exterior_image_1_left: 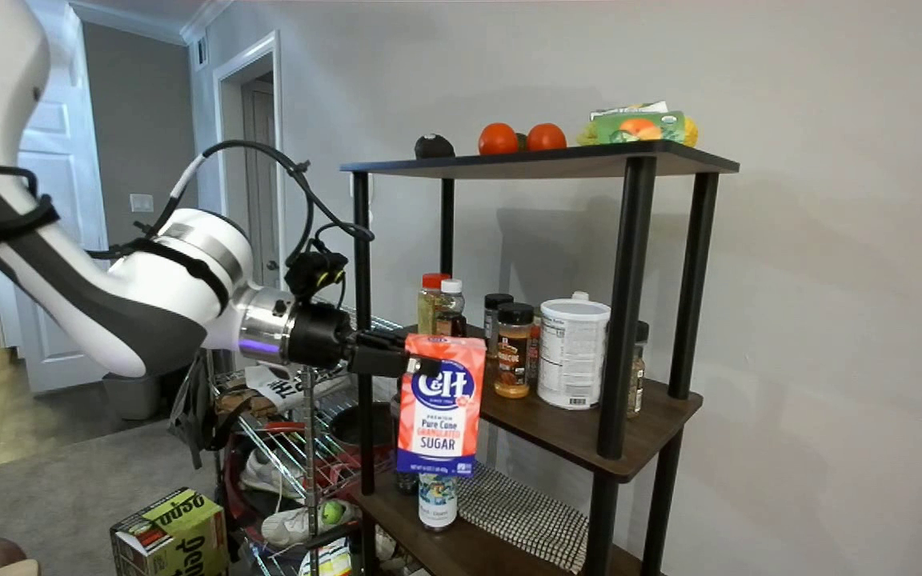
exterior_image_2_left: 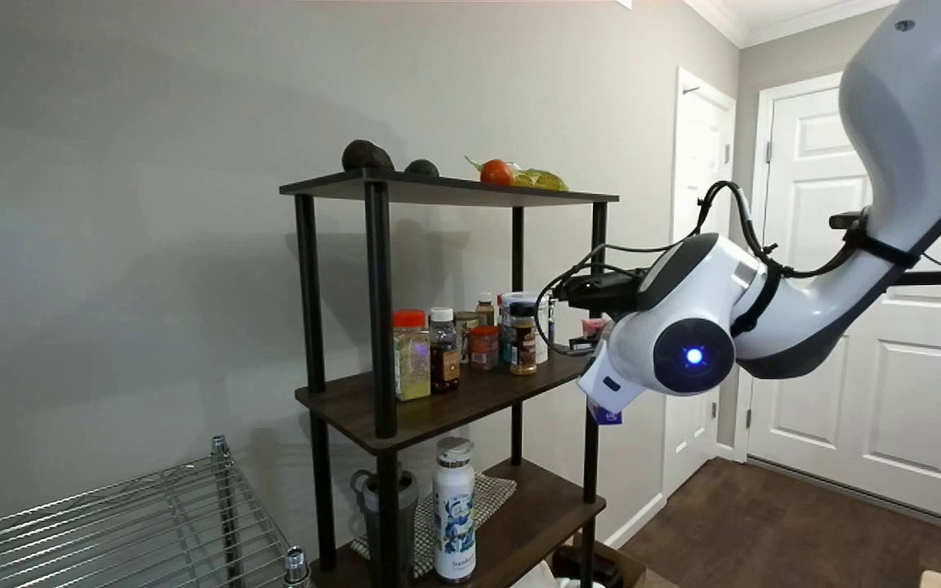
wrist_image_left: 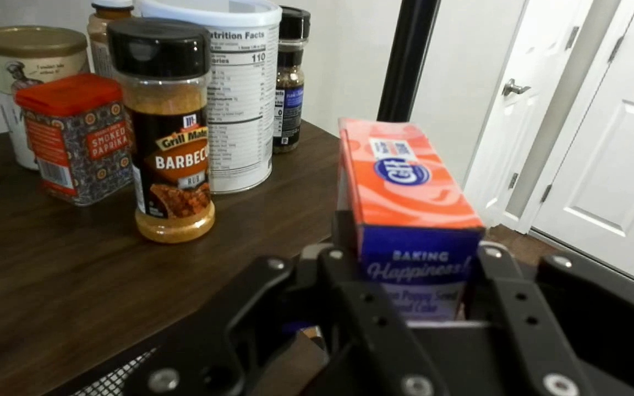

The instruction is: Shift the orange box to the left

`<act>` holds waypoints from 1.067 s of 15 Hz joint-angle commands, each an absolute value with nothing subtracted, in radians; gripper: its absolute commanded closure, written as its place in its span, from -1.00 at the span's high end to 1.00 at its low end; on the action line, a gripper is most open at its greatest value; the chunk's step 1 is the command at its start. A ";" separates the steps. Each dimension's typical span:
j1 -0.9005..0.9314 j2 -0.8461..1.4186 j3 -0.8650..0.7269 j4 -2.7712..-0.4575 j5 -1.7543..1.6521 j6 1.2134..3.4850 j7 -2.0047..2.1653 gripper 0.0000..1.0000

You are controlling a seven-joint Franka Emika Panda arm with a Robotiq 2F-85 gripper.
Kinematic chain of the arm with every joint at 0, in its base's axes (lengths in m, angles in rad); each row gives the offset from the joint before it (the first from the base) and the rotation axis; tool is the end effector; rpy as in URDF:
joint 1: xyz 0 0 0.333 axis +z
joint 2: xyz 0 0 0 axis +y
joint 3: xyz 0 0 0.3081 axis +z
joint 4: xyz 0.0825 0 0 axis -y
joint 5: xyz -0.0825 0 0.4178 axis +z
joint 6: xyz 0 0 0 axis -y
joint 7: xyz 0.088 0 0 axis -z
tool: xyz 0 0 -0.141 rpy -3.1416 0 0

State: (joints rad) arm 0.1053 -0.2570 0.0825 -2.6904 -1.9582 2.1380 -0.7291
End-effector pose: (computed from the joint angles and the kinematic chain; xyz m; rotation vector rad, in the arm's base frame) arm 0.4586 0.0175 0.2930 0.5813 1.6984 -0.5939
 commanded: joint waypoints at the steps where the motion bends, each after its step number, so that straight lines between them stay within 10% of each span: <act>1: 0.118 -0.326 0.097 -2.740 -1.982 2.122 -0.708 -0.75; 16: 0.165 -0.389 0.147 -2.787 -1.984 2.110 -0.719 -0.75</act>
State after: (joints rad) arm 0.1469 -0.3326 0.1274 -2.7551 -1.9582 2.1371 -0.7289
